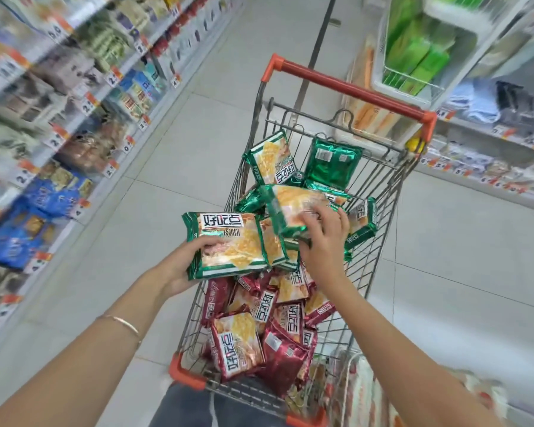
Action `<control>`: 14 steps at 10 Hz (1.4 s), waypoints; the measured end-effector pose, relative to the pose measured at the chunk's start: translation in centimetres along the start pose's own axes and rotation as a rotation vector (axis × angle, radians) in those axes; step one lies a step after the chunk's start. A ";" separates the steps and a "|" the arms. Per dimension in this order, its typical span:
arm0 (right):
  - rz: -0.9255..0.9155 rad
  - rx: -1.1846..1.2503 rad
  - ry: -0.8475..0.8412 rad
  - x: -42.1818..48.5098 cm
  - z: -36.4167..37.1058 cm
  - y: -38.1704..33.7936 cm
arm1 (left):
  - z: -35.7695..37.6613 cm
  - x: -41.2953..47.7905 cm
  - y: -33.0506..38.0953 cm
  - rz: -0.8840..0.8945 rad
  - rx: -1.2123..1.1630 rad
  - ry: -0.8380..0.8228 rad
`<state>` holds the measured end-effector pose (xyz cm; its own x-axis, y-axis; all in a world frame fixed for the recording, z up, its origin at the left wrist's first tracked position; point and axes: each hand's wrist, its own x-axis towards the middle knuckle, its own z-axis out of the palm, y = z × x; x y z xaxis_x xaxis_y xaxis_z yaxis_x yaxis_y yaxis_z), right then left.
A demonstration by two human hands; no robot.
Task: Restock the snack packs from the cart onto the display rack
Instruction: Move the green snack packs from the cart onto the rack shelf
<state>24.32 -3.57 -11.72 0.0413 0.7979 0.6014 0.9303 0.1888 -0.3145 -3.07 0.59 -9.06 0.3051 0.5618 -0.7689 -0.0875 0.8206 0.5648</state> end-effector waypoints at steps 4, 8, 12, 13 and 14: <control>-0.414 0.124 -0.108 -2.1 -3.2 -3.4 | 3.8 -0.6 1.1 -0.032 -0.006 -0.187; 0.914 0.513 -0.223 -3.4 -8.7 -8.8 | 4.2 -5.8 1.2 0.117 0.038 -0.119; 1.307 1.077 -0.269 -8.9 -16.6 -19.3 | -0.4 -14.5 -4.1 0.008 0.223 -0.465; 1.266 1.018 -0.224 -11.7 -19.5 -20.3 | -0.6 -16.8 -6.3 -0.153 0.320 -0.584; 1.276 0.917 -0.198 -15.0 -22.1 -22.2 | 0.8 -19.2 -8.8 -0.266 0.424 -0.795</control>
<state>11.13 -32.38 2.39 0.4770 0.7412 -0.4723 -0.2076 -0.4272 -0.8800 -7.39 -17.51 1.03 0.8372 -0.0038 -0.5468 0.3835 0.7170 0.5821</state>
